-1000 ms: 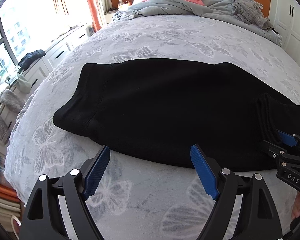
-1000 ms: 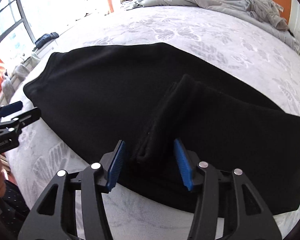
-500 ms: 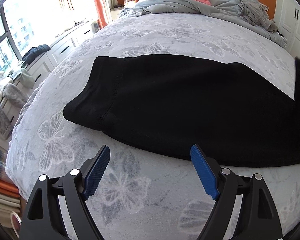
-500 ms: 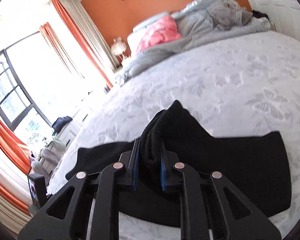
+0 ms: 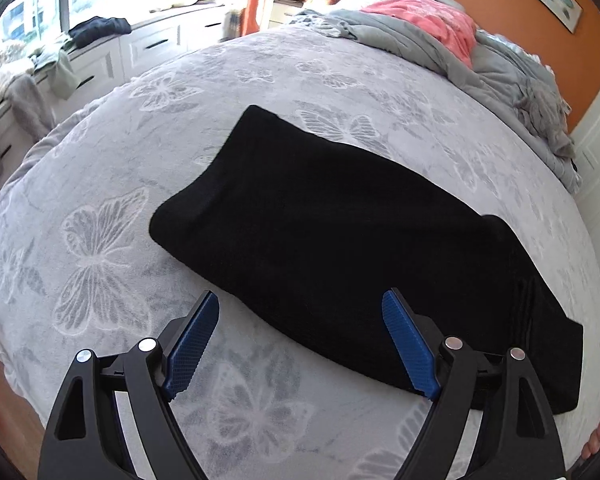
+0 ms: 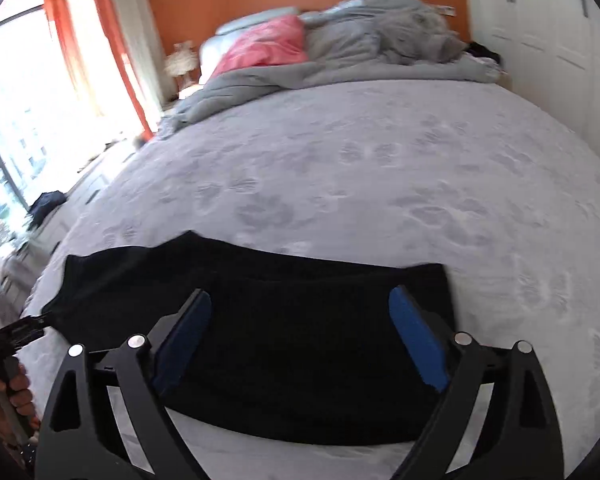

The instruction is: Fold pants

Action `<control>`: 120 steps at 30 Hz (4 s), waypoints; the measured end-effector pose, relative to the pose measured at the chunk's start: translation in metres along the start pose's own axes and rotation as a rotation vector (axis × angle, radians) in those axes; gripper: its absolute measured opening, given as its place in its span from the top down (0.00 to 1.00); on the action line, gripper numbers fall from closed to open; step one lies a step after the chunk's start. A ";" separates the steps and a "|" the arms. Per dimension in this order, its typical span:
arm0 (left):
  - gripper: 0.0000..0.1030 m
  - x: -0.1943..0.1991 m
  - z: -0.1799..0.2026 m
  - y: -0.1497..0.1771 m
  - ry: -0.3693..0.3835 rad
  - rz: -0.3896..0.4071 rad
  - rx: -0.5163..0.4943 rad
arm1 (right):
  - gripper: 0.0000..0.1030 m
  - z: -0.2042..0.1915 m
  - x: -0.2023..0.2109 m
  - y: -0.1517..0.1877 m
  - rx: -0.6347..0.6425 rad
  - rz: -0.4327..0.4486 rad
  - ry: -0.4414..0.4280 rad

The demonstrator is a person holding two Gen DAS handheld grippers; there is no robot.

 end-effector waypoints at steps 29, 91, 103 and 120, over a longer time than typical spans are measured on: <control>0.20 -0.018 0.009 0.008 0.070 -0.045 0.163 | 0.56 0.102 -0.003 0.053 -0.174 -0.149 0.127; 0.90 0.042 0.182 0.005 0.229 0.235 -0.173 | 0.22 0.045 0.014 0.014 -0.235 -0.020 -0.063; 0.24 0.002 0.290 0.152 0.204 0.148 -0.732 | 0.18 0.061 0.002 0.020 -0.185 -0.095 -0.104; 0.16 0.025 0.116 0.049 -0.048 0.179 -0.349 | 0.49 -0.057 -0.070 0.052 -0.174 -0.323 -0.311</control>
Point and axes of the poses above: each gripper's, at about its wrist camera, not at the fingertips, and x roughly against the way its jaws point, z to its right, y to its underside, the point moved 2 cm from there along -x, roughly the way its jaws point, and after that the axes turned 11 degrees about y, right-handed, at the moved point
